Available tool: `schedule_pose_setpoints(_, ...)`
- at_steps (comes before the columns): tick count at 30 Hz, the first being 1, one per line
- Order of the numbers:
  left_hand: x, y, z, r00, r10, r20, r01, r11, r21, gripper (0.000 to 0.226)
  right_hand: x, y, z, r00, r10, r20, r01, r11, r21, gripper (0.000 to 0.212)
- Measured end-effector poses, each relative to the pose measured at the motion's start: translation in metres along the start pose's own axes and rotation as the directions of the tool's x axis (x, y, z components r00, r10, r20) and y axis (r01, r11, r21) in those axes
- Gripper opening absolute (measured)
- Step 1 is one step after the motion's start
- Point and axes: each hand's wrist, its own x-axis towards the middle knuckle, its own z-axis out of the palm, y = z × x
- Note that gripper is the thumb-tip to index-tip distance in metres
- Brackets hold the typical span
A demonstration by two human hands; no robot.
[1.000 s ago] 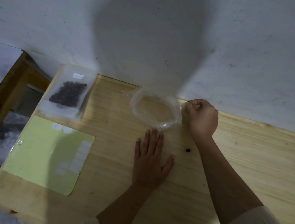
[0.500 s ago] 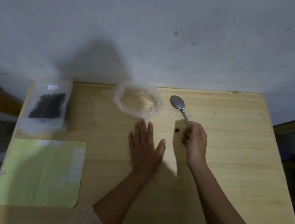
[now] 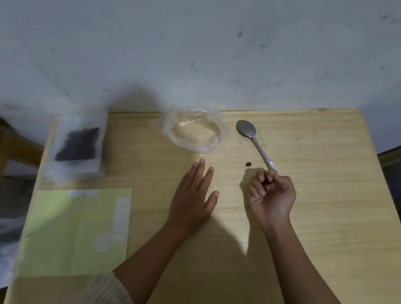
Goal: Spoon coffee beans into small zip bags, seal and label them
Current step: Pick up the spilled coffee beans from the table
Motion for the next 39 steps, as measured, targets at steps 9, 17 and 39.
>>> schedule_pose_setpoints(9, -0.001, 0.003, -0.002, 1.0, -0.026, 0.01, 0.026, 1.0, -0.001, 0.058, 0.002, -0.013, 0.005, 0.971, -0.073, -0.226, -0.016, 0.929, -0.37, 0.026)
schedule_pose_setpoints(17, -0.002, 0.004, -0.005, 0.999, -0.041, 0.012, 0.041, 0.999, -0.018, 0.058, 0.007, -0.015, 0.003, 0.905, -0.418, -0.074, 0.074, 0.325, -0.943, 0.009)
schedule_pose_setpoints(39, -0.002, 0.002, 0.0, 0.999, 0.004, -0.051, -0.009, 0.996, -0.091, 0.056, 0.021, 0.002, 0.006, 0.905, -0.402, 0.138, 0.016, -0.292, -0.956, 0.014)
